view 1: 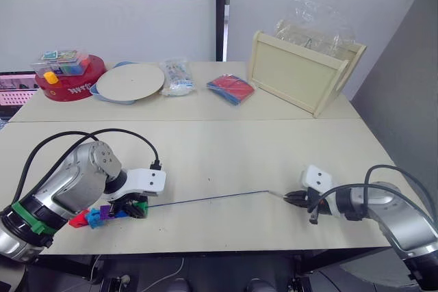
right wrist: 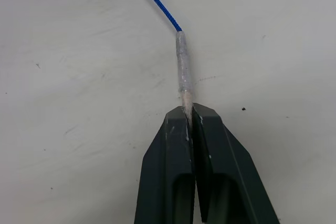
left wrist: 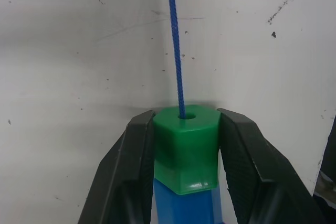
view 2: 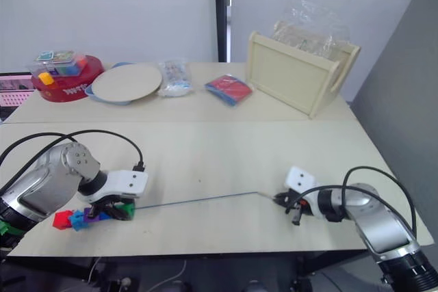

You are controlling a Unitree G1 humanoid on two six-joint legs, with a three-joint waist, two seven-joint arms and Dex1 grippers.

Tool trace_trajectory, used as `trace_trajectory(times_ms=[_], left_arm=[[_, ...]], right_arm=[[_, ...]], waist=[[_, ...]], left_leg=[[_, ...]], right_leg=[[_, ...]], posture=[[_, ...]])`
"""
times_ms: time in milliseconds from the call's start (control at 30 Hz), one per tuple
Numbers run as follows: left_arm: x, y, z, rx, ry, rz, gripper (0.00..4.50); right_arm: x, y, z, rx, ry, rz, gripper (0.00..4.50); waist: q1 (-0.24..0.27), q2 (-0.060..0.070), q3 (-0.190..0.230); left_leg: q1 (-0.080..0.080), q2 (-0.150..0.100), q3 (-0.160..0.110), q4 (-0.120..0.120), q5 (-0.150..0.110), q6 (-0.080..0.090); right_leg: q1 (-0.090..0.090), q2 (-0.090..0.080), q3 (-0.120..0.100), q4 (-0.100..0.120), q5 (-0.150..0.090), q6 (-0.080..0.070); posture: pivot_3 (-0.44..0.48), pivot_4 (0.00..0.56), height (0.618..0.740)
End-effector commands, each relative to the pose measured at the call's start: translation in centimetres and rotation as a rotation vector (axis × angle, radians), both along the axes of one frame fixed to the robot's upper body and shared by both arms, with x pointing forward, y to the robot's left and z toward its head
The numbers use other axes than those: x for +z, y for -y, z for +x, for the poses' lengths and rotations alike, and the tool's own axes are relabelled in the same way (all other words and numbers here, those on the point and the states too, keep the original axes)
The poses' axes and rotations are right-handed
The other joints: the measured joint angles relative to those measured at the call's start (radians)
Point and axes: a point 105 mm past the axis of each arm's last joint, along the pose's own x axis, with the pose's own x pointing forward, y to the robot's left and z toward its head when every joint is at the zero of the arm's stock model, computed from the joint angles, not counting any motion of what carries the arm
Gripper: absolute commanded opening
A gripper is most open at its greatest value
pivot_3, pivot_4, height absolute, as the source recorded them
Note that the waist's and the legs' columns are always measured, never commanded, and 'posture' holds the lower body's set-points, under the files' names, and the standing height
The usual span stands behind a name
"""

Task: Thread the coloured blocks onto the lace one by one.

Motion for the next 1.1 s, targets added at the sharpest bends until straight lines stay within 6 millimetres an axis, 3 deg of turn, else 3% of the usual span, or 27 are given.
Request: trace_trajectory(times_ms=[33,133,233,567,900,1100], left_arm=[[-1.7,-0.6,-1.0,0.013,-0.072,0.031,1.29],[-1.7,-0.6,-1.0,0.017,-0.07,0.028,1.29],[-1.9,-0.9,-1.1,0.014,-0.065,0.036,1.29],[-2.1,-1.0,-1.5,0.014,-0.061,0.03,1.29],[-2.2,-1.0,-1.7,0.013,-0.047,0.021,1.29],[-2.6,-0.7,-1.2,-0.011,0.016,0.023,1.29]], right_arm=[[0.7,0.1,-0.3,0.009,0.015,0.002,0.0],[0.6,-0.4,-0.5,0.02,0.007,0.01,0.0],[0.6,1.7,-0.3,-0.035,0.016,-0.041,0.0],[0.4,2.4,-0.8,-0.053,-0.003,-0.049,0.0],[0.2,1.3,-1.8,-0.006,-0.046,-0.026,0.0],[-1.6,-0.6,-2.2,0.046,-0.107,-0.058,0.0]], waist=[[-0.001,0.0,0.0],[-0.001,0.001,0.0],[0.0,0.001,-0.001],[-0.002,0.003,-0.002],[-0.004,0.005,-0.003],[-0.004,0.008,-0.005]], left_leg=[[0.0,0.0,0.0,0.0,0.0,0.0],[0.0,0.0,0.0,0.0,0.0,0.0],[0.0,0.0,0.0,0.0,0.0,0.0],[0.002,0.0,0.001,0.0,0.0,0.0],[0.003,0.0,0.001,0.0,0.0,0.001],[0.006,0.0,0.001,0.0,0.0,0.001]], right_leg=[[0.0,0.0,0.0,0.0,0.0,0.0],[0.0,0.0,0.0,0.0,0.0,0.0],[0.0,0.0,0.0,0.0,0.0,0.0],[0.002,0.0,0.001,0.0,0.0,0.0],[0.002,0.0,0.001,0.0,0.0,0.0],[0.005,0.0,0.001,0.0,0.0,0.0]], posture=[[0.0,0.15,0.74],[0.0,0.15,0.74],[0.0,0.15,0.74],[0.0,0.15,0.74],[0.0,0.15,0.74],[0.0,0.15,0.74]])
